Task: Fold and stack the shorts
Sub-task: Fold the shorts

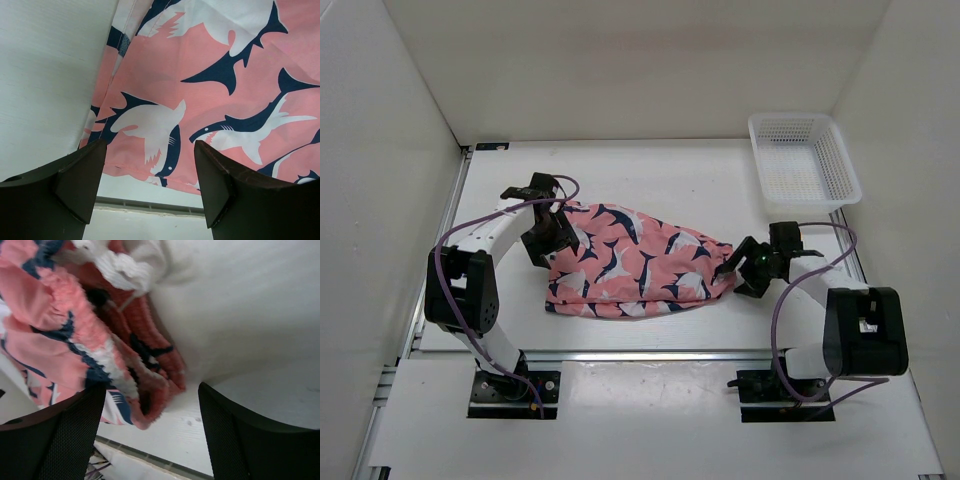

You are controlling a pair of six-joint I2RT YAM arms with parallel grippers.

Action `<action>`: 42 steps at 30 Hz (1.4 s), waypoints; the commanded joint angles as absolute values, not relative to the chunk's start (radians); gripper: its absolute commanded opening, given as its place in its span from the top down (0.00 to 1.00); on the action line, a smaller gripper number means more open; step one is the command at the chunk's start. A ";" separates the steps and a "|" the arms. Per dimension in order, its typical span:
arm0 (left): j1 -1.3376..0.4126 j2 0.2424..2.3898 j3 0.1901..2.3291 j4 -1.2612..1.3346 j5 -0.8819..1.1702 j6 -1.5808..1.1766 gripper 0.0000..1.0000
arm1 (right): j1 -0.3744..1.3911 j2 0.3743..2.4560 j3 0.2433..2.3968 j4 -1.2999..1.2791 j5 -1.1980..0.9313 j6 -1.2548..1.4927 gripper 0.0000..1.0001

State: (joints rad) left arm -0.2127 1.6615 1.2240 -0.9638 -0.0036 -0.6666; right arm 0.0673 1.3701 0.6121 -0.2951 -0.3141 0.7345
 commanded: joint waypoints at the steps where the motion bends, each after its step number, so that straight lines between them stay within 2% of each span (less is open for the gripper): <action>1: -0.218 1.609 1.224 -0.956 -0.012 -0.655 0.18 | 0.064 1.436 0.578 -0.135 -0.345 0.776 0.25; 4: -0.218 1.618 1.224 -0.956 -0.012 -0.664 0.18 | 0.064 1.479 0.578 -0.101 -0.270 0.785 0.35; 5: -0.218 1.618 1.224 -0.956 -0.012 -0.664 0.18 | 0.074 1.489 0.589 -0.101 -0.261 0.785 0.48; 7: -0.218 1.618 1.224 -0.956 -0.012 -0.664 0.18 | 0.074 1.499 0.603 -0.101 -0.204 0.785 0.68; 8: -0.218 1.618 1.215 -0.956 -0.012 -0.664 0.18 | 0.074 1.487 0.603 -0.116 -0.187 0.785 0.87; 9: -0.218 1.618 1.215 -0.956 -0.012 -0.664 0.18 | 0.084 1.476 0.629 -0.132 -0.167 0.785 0.96; 10: -0.218 1.618 1.215 -0.956 -0.012 -0.664 0.18 | 0.084 1.465 0.643 -0.179 -0.143 0.776 1.00; 14: -0.218 1.628 1.206 -0.956 -0.012 -0.675 0.18 | 0.103 1.384 0.727 -0.305 -0.054 0.723 1.00; 17: -0.218 1.649 1.195 -0.924 -0.012 -0.684 0.28 | 0.112 1.316 0.797 -0.386 -0.018 0.683 1.00; 18: -0.218 1.666 1.195 -0.923 -0.012 -0.684 0.39 | 0.112 1.302 0.820 -0.408 -0.005 0.670 1.00; 21: -0.218 1.701 1.195 -0.897 0.008 -0.695 0.63 | 0.141 1.278 0.934 -0.483 0.017 0.614 1.00; 22: -0.218 1.732 1.207 -0.887 0.008 -0.704 0.82 | 0.167 1.278 0.966 -0.500 0.026 0.600 1.00; 23: -0.218 1.747 1.221 -0.887 0.020 -0.704 0.90 | 0.182 1.287 0.998 -0.532 0.026 0.574 1.00; 28: -0.218 1.827 1.253 -0.864 0.029 -0.713 0.90 | 0.349 1.362 1.233 -0.613 0.101 0.538 1.00; 32: -0.227 1.880 1.272 -0.842 0.067 -0.713 0.90 | 0.484 1.440 1.337 -0.638 0.155 0.538 1.00; 36: -0.227 1.910 1.281 -0.833 0.091 -0.713 0.90 | 0.659 1.549 1.506 -0.690 0.245 0.538 1.00; 42: -0.227 1.910 1.272 -0.824 0.091 -0.713 0.90 | 0.845 1.739 1.693 -0.699 0.264 0.548 1.00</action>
